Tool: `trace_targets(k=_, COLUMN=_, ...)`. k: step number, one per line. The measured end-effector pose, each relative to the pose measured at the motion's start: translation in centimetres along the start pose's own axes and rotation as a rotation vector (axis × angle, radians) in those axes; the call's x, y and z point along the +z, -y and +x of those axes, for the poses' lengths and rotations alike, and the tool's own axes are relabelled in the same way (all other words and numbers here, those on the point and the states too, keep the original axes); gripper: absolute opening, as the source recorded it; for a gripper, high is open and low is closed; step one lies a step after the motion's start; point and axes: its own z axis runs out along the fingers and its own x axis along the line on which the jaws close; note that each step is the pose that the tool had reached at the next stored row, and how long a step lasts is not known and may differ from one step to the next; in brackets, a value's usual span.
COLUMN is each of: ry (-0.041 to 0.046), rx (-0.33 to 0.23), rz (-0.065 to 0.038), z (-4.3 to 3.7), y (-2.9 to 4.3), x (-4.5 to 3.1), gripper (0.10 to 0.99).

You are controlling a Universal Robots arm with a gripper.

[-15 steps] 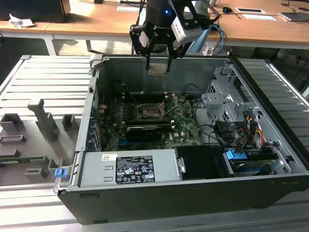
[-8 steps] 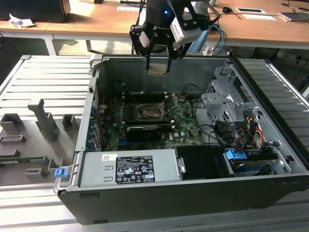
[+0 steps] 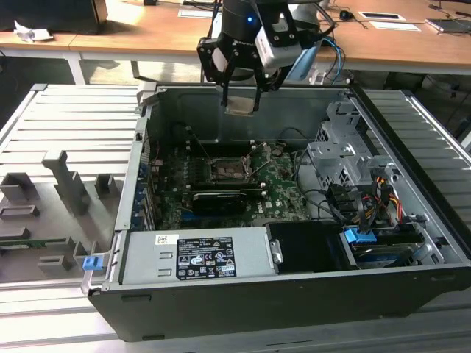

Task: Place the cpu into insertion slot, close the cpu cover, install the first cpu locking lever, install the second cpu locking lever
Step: 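Place the cpu into insertion slot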

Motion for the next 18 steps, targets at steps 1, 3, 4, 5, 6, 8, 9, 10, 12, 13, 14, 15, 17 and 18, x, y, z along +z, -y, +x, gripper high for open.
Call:
trace_targets(k=1, ry=0.0008, rx=0.009, rz=0.0, z=0.0, y=0.0, x=0.0, gripper=0.537)
trace_targets(k=3, ry=0.0028, rx=0.031, rz=0.0, z=0.0, y=0.0, x=0.01, gripper=0.537)
trace_targets(k=4, ry=0.0038, rx=0.042, rz=-0.001, z=0.0, y=0.0, x=0.01, gripper=0.537)
trace_targets(k=5, ry=0.0046, rx=0.052, rz=-0.001, z=0.0, y=0.0, x=0.01, gripper=0.537)
trace_targets(k=6, ry=0.0059, rx=0.066, rz=-0.001, z=0.0, y=0.0, x=0.02, gripper=0.537)
trace_targets(k=8, ry=0.0074, rx=0.083, rz=-0.002, z=0.0, y=0.0, x=0.02, gripper=0.537)
trace_targets(k=9, ry=0.0085, rx=0.094, rz=-0.002, z=0.0, y=0.0, x=0.03, gripper=0.537)
trace_targets(k=10, ry=0.0098, rx=0.109, rz=-0.002, z=0.0, y=0.0, x=0.03, gripper=0.537)
trace_targets(k=12, ry=0.0119, rx=0.133, rz=-0.002, z=0.0, y=0.0, x=0.03, gripper=0.537)
trace_targets(k=13, ry=0.0127, rx=0.142, rz=-0.003, z=0.0, y=0.0, x=0.03, gripper=0.537)
trace_targets(k=14, ry=0.0136, rx=0.151, rz=-0.003, z=0.0, y=0.0, x=0.03, gripper=0.537)
trace_targets(k=15, ry=0.0145, rx=0.162, rz=-0.003, z=0.0, y=0.0, x=0.03, gripper=0.537)
trace_targets(k=17, ry=0.018, rx=0.201, rz=-0.004, z=0.0, y=0.0, x=0.04, gripper=0.537)
trace_targets(k=18, ry=0.0188, rx=0.21, rz=-0.004, z=0.0, y=0.0, x=0.03, gripper=0.537)
